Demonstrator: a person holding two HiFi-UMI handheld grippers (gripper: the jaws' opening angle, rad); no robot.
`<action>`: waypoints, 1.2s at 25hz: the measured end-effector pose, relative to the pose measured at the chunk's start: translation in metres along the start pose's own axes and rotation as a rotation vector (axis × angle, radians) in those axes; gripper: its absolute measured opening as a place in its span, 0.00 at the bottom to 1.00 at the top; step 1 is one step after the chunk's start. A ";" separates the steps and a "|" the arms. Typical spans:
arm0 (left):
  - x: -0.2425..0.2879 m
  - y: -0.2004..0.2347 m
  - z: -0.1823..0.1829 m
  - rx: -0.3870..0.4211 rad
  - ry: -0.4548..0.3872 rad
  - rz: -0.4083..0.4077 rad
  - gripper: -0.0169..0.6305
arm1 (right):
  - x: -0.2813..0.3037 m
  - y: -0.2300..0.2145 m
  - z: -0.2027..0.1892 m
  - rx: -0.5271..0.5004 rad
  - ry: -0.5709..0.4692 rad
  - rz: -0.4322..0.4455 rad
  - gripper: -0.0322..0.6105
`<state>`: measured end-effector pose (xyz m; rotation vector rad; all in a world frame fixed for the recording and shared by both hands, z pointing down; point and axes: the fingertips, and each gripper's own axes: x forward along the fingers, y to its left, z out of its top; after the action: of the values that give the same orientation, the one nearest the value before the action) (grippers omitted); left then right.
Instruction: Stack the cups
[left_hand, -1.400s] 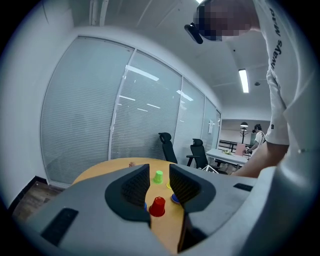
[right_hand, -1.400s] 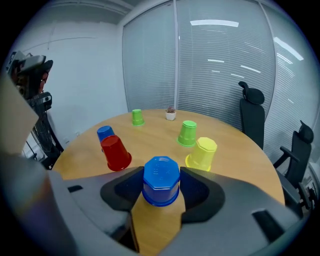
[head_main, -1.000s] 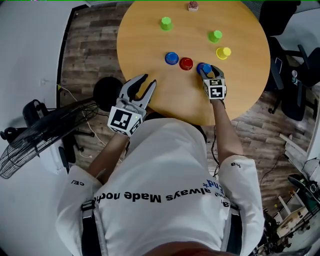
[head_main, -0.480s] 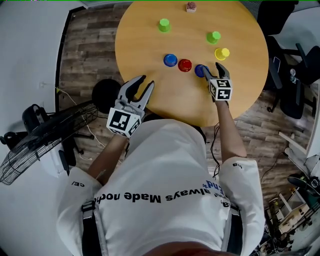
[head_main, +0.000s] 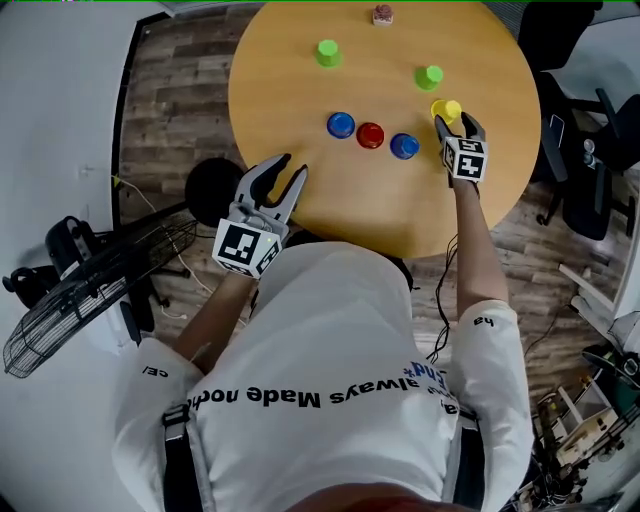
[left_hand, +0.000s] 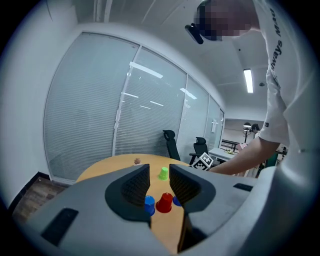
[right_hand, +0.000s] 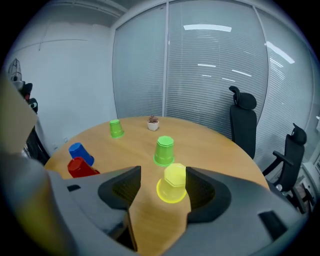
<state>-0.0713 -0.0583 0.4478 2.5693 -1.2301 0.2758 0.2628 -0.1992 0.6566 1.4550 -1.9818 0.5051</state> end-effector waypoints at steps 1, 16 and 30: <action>0.002 0.001 -0.001 -0.001 0.005 0.003 0.24 | 0.005 -0.006 -0.003 0.003 0.015 -0.006 0.48; -0.004 0.018 -0.011 -0.029 0.030 0.040 0.24 | 0.039 -0.024 -0.021 0.022 0.090 -0.050 0.42; -0.016 0.007 -0.005 -0.036 -0.031 0.029 0.24 | -0.015 0.055 0.055 -0.125 -0.048 0.103 0.42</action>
<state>-0.0870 -0.0496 0.4493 2.5362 -1.2720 0.2193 0.1997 -0.2052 0.6090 1.3052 -2.0954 0.3858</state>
